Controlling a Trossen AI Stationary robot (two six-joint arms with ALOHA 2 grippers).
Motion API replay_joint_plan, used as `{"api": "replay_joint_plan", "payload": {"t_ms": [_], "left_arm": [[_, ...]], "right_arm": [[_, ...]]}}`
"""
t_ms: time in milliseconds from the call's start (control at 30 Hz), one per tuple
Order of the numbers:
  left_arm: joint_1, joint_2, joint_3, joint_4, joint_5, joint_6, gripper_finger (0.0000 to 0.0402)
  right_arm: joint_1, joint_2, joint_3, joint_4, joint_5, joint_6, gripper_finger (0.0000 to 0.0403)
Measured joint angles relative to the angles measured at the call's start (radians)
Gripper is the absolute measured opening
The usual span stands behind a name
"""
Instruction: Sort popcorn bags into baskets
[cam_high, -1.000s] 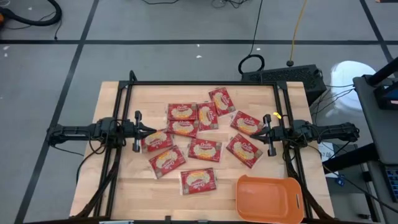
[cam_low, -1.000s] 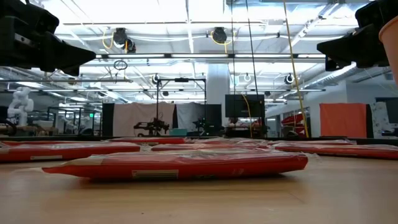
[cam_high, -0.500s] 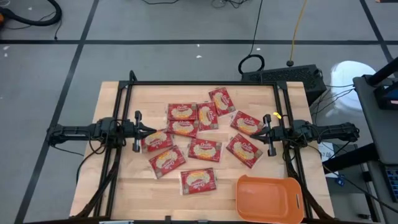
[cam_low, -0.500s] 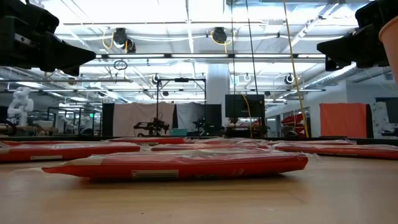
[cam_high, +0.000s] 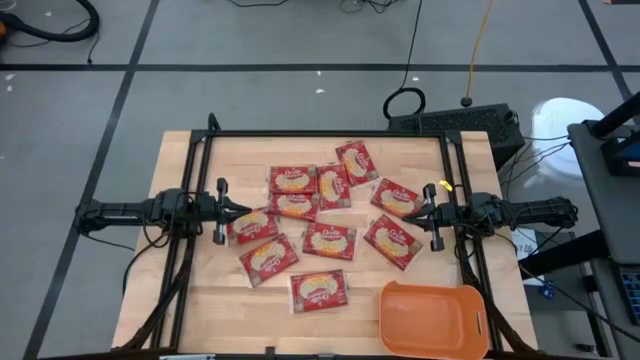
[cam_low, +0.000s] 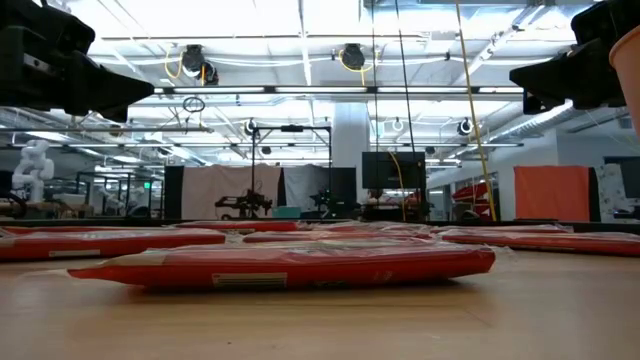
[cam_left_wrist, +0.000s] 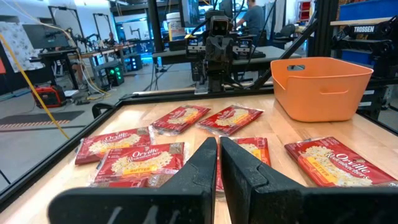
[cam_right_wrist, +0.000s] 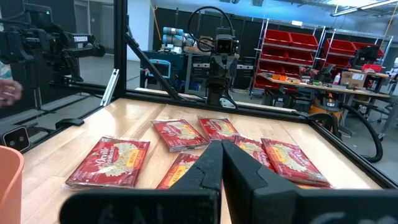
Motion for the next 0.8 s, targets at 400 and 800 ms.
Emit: {"api": "replay_joint_plan", "payload": {"t_ms": [400,800], "left_arm": [[0.000,0.000,0.000,0.000,-0.001,0.094,0.0026],[0.000,0.000,0.000,0.000,-0.002,0.066,0.0026]], "right_arm": [[0.000,0.000,0.000,0.000,0.000,0.000,0.0000],[0.000,0.000,0.000,0.000,0.001,-0.001,0.0000]]}}
